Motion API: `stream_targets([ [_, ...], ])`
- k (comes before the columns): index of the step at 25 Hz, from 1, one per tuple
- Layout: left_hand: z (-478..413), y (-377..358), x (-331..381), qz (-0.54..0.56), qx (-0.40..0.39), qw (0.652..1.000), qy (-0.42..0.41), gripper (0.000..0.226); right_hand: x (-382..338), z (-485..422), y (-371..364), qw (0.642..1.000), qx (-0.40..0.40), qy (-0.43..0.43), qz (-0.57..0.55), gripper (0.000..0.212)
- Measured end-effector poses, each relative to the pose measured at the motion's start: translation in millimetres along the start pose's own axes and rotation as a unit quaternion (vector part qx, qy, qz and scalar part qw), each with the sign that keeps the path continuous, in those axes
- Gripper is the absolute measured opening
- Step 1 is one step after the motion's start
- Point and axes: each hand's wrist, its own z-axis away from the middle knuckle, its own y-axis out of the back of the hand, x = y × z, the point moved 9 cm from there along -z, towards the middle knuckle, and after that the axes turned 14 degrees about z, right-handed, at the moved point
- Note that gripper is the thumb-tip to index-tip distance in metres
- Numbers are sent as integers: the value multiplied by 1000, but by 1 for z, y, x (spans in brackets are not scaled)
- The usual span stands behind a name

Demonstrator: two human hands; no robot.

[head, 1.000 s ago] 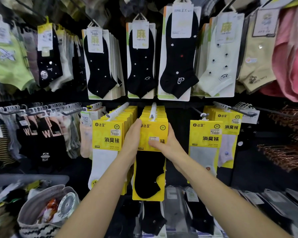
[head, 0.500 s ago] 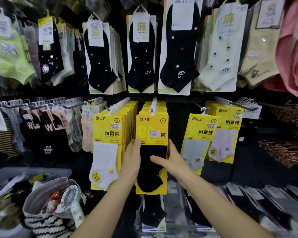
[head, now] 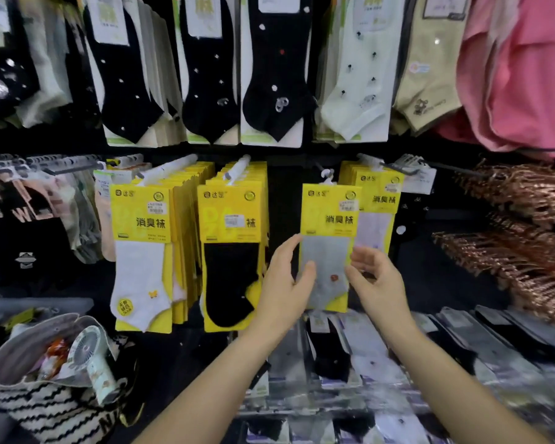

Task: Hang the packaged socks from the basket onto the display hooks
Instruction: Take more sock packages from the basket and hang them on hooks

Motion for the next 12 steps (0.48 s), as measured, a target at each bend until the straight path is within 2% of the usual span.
stream_targets([
  [4, 61, -17, -63, -24, -58, 994, 86, 34, 66, 49, -15, 993, -81, -56, 63, 22],
  [6, 107, -9, -110, -34, -39, 987, 151, 31, 104, 83, -31, 980, -147, -92, 94, 22],
  [9, 176, 8, -180, -21, 3, 965, 262, 27, 154, 134, -66, 939, -279, -152, 133, 30],
  [12, 225, 25, -232, -28, 50, 941, 333, 25, 182, 174, -98, 898, -363, -150, 200, 35],
])
